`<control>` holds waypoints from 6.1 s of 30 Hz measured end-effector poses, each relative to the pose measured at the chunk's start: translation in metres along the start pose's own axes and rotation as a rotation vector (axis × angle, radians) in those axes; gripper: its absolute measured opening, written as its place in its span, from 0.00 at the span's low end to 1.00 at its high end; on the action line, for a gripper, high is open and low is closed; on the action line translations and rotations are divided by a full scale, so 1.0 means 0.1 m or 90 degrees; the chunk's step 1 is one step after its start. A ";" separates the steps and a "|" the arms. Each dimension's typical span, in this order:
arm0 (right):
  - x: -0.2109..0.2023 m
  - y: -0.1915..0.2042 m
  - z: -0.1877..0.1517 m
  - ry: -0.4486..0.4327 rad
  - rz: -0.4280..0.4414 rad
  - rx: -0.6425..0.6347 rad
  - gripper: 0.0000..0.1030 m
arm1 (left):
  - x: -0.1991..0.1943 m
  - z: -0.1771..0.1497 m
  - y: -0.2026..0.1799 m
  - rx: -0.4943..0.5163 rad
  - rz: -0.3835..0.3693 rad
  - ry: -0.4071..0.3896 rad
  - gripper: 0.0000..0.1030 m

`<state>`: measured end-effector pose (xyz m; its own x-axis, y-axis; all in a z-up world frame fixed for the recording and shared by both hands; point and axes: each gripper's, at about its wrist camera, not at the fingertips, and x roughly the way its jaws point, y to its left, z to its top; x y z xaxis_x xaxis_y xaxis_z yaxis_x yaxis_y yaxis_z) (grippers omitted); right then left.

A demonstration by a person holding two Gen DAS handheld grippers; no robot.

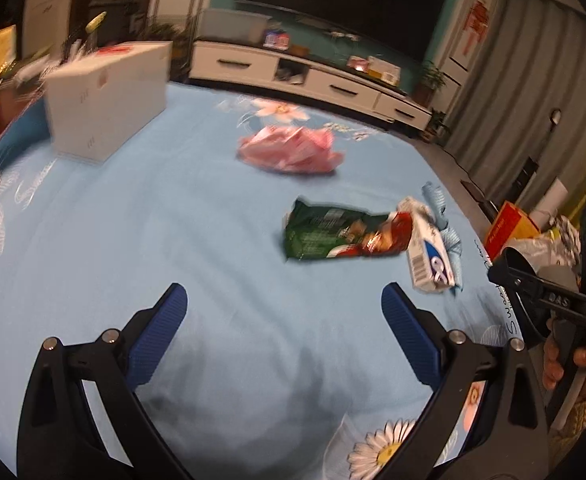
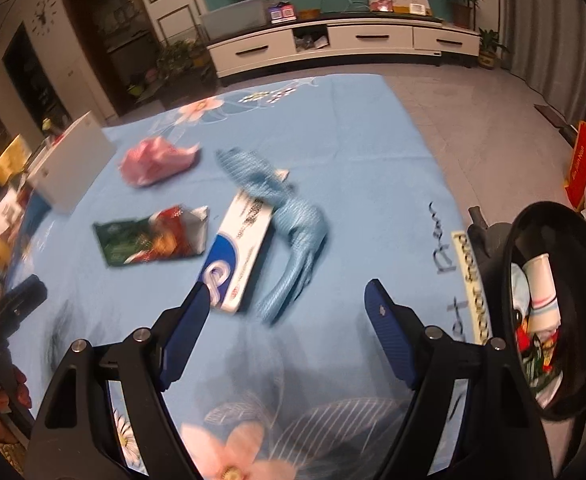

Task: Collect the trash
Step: 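Grasp the green snack wrapper with the left tool while the right tool grasps the blue mesh bag, then carry the green wrapper and blue mesh bag over the black bin with both tools, then open the left tool to drop the wrapper while the right tool releases the mesh bag, then grasp the pink tissue with the left tool while the right tool grasps the white ointment box, then carry the pink tissue and ointment box over the black bin with both tools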

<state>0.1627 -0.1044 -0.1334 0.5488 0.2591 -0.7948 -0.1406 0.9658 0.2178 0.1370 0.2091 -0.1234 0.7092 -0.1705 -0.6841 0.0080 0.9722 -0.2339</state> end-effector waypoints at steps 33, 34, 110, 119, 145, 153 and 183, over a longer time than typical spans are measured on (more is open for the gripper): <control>0.52 -0.01 0.28 -0.005 -0.016 -0.025 0.27 | 1.22 0.40 -0.54 0.206 -0.118 0.192 0.16; 0.48 -0.03 0.28 -0.012 -0.013 -0.020 0.27 | 1.19 0.42 -0.50 0.189 -0.116 0.184 0.13; -1.47 -2.38 -0.95 -0.158 -0.111 0.315 0.27 | 0.34 -0.30 -3.57 0.302 -0.270 0.108 0.13; -1.03 -2.70 -0.89 -0.106 -0.135 0.340 0.34 | 1.01 -0.40 -4.04 0.316 -0.275 0.171 0.42; -0.18 -0.31 -0.28 0.039 0.077 0.110 0.79 | 0.42 0.18 -1.12 0.070 0.002 0.040 0.85; 0.49 0.38 0.08 0.048 -0.007 0.019 0.80 | 0.45 0.31 -0.33 0.048 0.043 0.040 0.85; 0.65 0.37 0.67 -0.048 -0.012 -0.007 0.43 | 1.62 1.18 -0.54 0.210 -0.008 0.086 0.29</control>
<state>0.2488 -0.0527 -0.1390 0.6123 0.2405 -0.7532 -0.1385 0.9705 0.1973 0.3346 0.1479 -0.1402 0.6086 -0.1804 -0.7727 0.2589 0.9657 -0.0216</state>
